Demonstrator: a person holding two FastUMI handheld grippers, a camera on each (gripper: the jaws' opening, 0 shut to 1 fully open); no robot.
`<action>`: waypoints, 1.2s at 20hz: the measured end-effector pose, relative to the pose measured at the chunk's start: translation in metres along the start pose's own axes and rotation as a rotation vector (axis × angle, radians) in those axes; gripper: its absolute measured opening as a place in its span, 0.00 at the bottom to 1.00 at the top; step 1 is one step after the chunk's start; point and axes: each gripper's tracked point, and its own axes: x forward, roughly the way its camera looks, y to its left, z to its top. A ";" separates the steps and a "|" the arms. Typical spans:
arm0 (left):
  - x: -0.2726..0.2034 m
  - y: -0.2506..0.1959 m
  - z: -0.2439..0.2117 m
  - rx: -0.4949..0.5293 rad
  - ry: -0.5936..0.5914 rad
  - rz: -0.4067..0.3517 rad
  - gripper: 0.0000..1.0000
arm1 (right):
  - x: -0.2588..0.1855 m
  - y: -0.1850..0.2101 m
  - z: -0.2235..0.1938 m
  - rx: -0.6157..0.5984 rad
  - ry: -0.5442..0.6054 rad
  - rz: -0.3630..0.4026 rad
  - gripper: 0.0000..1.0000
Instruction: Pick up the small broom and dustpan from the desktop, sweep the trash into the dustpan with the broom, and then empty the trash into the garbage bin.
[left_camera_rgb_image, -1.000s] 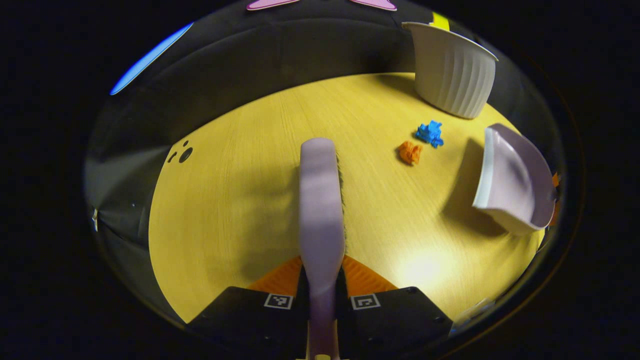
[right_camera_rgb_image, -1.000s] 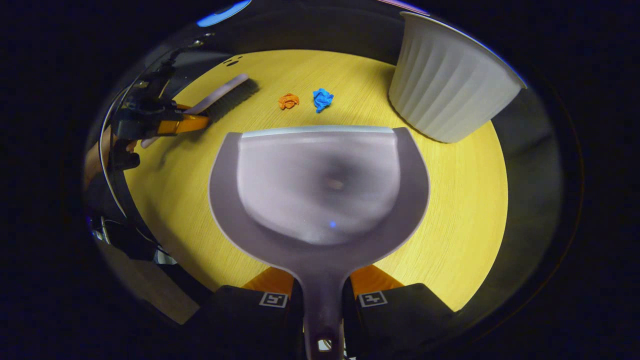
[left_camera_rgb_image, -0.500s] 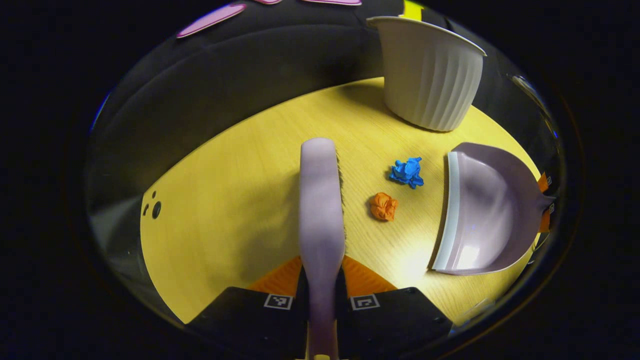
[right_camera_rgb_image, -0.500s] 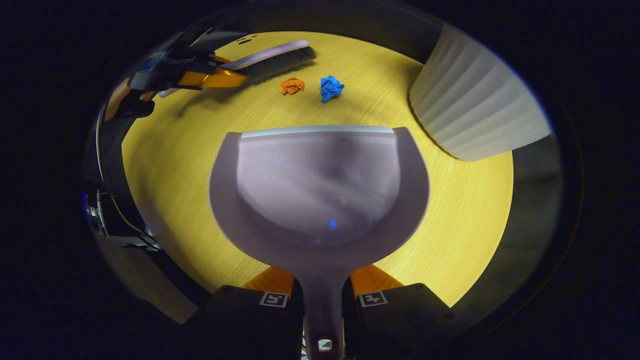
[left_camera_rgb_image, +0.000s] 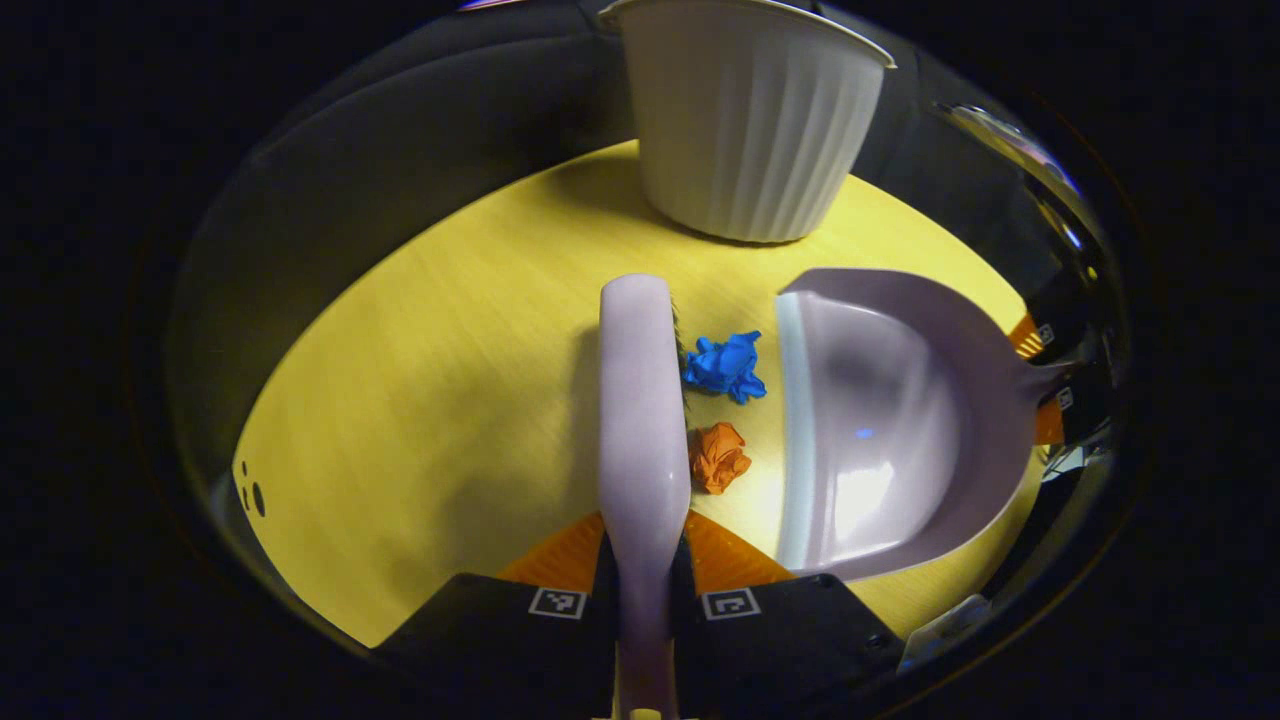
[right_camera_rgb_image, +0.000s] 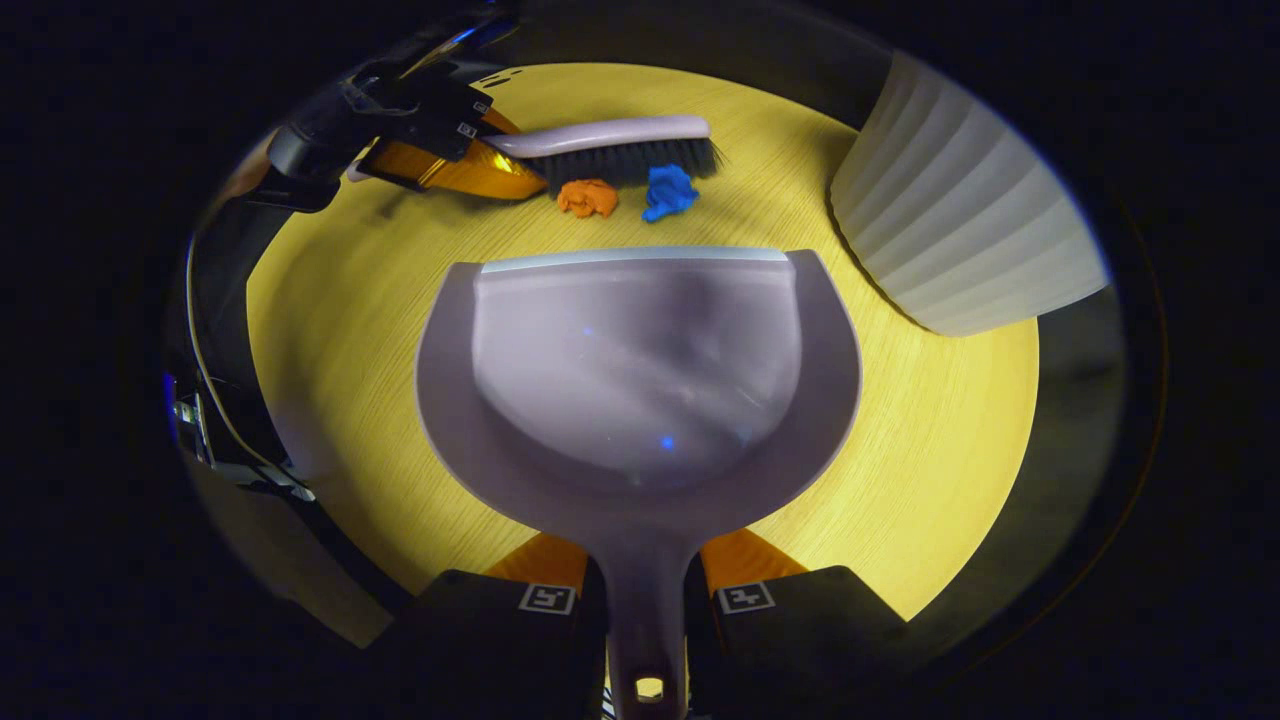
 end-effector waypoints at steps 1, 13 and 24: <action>0.000 -0.009 0.001 -0.009 0.003 -0.047 0.24 | 0.000 0.001 0.000 -0.005 -0.003 0.000 0.36; -0.021 -0.054 0.014 -0.103 -0.064 -0.218 0.27 | 0.005 0.005 0.002 0.023 -0.108 -0.054 0.36; -0.056 0.050 -0.039 -0.279 -0.233 0.144 0.27 | -0.024 0.020 -0.004 0.245 -0.149 -0.112 0.36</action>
